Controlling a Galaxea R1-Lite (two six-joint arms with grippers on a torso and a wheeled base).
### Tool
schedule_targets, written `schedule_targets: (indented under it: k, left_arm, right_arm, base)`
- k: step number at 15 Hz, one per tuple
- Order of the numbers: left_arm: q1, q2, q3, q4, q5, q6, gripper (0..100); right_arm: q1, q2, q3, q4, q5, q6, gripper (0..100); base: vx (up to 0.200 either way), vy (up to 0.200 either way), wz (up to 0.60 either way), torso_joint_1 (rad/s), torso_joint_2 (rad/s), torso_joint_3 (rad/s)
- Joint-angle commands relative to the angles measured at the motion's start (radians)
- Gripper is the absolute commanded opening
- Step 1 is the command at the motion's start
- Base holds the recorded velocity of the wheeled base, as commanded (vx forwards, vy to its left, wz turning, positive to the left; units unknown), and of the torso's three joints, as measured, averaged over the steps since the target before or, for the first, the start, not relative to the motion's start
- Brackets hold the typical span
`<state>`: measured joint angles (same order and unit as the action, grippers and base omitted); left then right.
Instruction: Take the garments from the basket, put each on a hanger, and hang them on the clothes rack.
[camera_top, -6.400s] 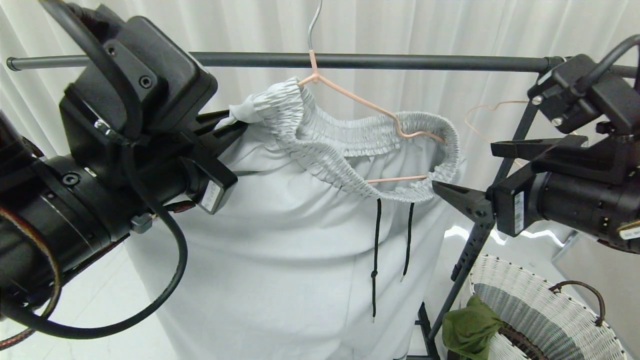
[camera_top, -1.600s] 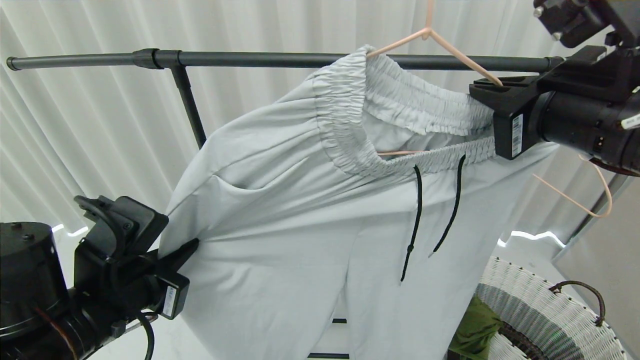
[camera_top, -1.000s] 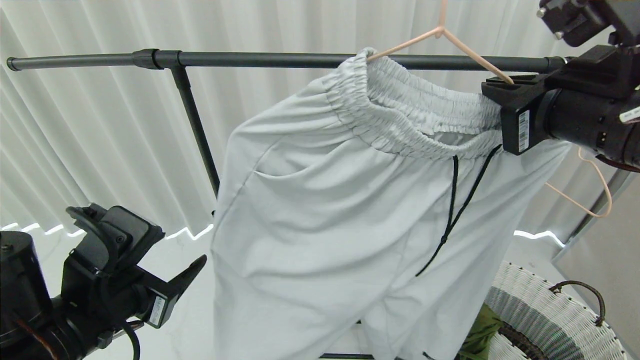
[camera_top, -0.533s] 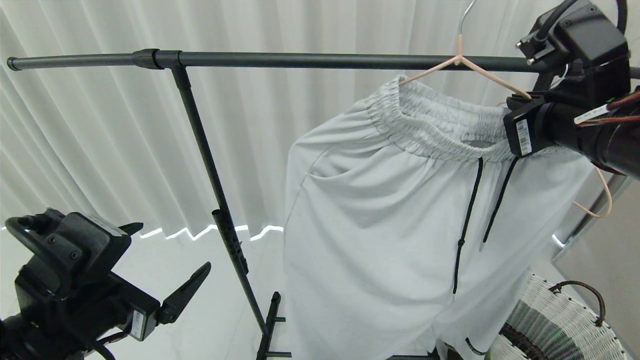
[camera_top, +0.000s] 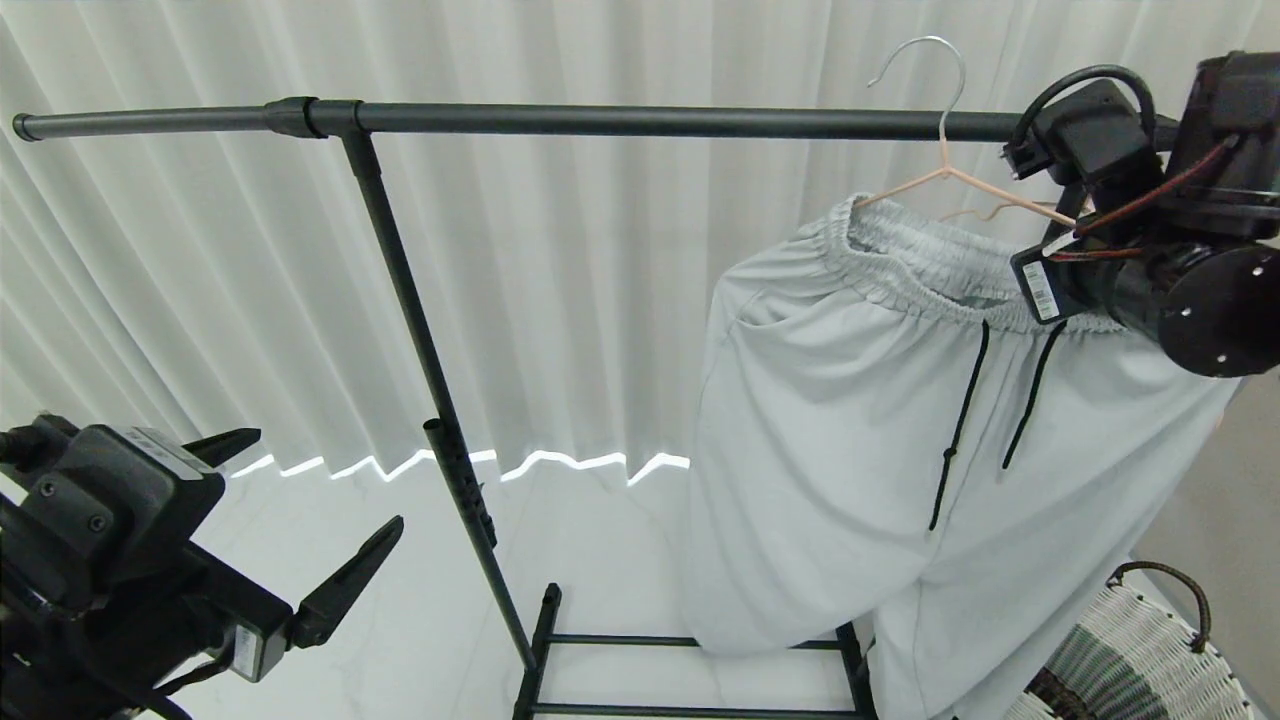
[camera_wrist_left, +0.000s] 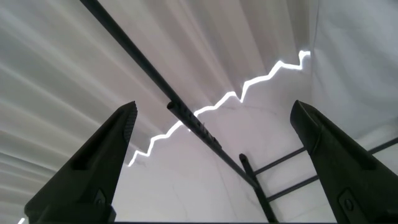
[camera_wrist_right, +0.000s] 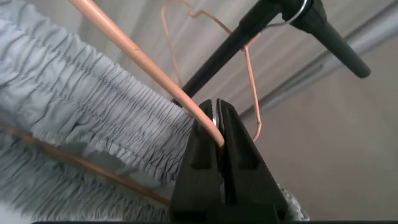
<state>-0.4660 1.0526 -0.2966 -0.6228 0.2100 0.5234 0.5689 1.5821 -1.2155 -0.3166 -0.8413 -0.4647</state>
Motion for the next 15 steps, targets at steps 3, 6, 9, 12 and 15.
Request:
schedule_targets:
  k: [3, 6, 9, 12, 15]
  left_arm:
    - [0.000, -0.002, -0.001, 0.000, 0.000, 0.001, 100]
    - [0.000, -0.002, -0.004, 0.000, 0.000, 0.003, 100]
    - [0.000, 0.000, -0.004, 0.000, 0.000, 0.003, 100]
    - [0.000, 0.000, -0.004, 0.000, 0.000, 0.003, 100]
    - [-0.002, 0.000, -0.003, 0.000, 0.000, 0.009, 100]
  right_arm:
    - [-0.032, 0.099, -0.079, -0.002, -0.068, 0.011, 0]
    - [-0.046, 0.128, -0.119, -0.002, -0.101, 0.024, 0]
    - [-0.078, 0.167, -0.156, -0.002, -0.105, 0.026, 0]
    - [-0.100, 0.220, -0.220, 0.001, -0.111, 0.026, 0]
    - [-0.103, 0.269, -0.265, 0.004, -0.125, 0.024, 0]
  base:
    - [0.000, 0.000, 0.00, 0.000, 0.00, 0.000]
    - [0.000, 0.000, 0.00, 0.000, 0.00, 0.000]
    - [0.000, 0.000, 0.00, 0.000, 0.00, 0.000]
    - [0.000, 0.000, 0.00, 0.000, 0.00, 0.000]
    - [0.000, 0.000, 0.00, 0.000, 0.00, 0.000]
